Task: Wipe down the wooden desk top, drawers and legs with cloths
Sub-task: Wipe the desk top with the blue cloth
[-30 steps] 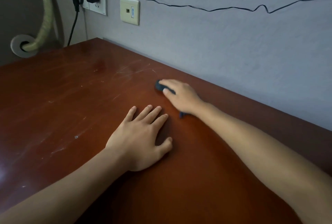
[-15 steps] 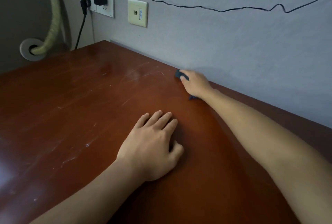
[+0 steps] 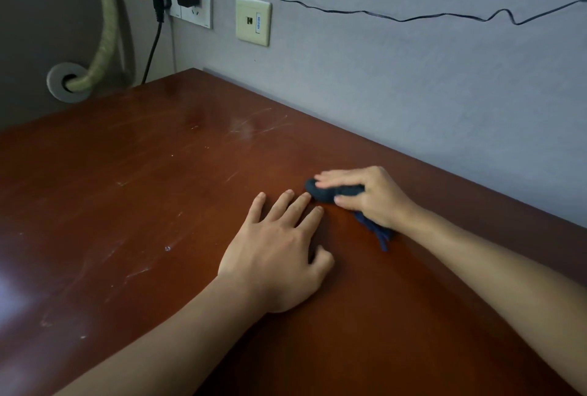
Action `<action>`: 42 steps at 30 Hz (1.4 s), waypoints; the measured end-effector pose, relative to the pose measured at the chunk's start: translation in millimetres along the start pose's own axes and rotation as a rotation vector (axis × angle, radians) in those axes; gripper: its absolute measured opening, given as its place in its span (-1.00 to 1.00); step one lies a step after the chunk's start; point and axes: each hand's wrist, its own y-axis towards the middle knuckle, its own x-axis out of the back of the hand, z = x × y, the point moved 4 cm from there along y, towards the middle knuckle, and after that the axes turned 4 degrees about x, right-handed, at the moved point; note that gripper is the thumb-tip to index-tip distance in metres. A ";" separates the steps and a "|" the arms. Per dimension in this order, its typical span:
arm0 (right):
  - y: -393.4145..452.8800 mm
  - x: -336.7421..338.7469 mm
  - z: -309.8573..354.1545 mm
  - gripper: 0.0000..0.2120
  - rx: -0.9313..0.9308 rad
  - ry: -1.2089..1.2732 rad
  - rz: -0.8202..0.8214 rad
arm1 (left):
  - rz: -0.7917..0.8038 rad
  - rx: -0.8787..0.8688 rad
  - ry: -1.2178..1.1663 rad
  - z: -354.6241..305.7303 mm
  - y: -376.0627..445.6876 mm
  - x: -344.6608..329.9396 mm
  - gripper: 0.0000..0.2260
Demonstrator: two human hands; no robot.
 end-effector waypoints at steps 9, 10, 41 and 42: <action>116.3 1.4 -33.4 -0.63 -0.074 -0.128 -0.121 | 0.002 -0.016 -0.025 -1.7 -1.7 1.7 -0.35; 142.3 -0.7 -37.2 -0.64 -0.085 -0.150 -0.134 | 0.001 -0.018 -0.032 -1.5 -1.5 2.2 -0.35; 170.6 -16.2 -20.5 -0.72 0.025 -0.250 -0.196 | 0.027 -0.028 -0.077 -0.8 1.7 1.1 -0.33; 197.9 -18.7 -23.4 -0.72 0.012 -0.259 -0.198 | 0.025 -0.028 -0.082 -0.1 3.1 -0.3 -0.33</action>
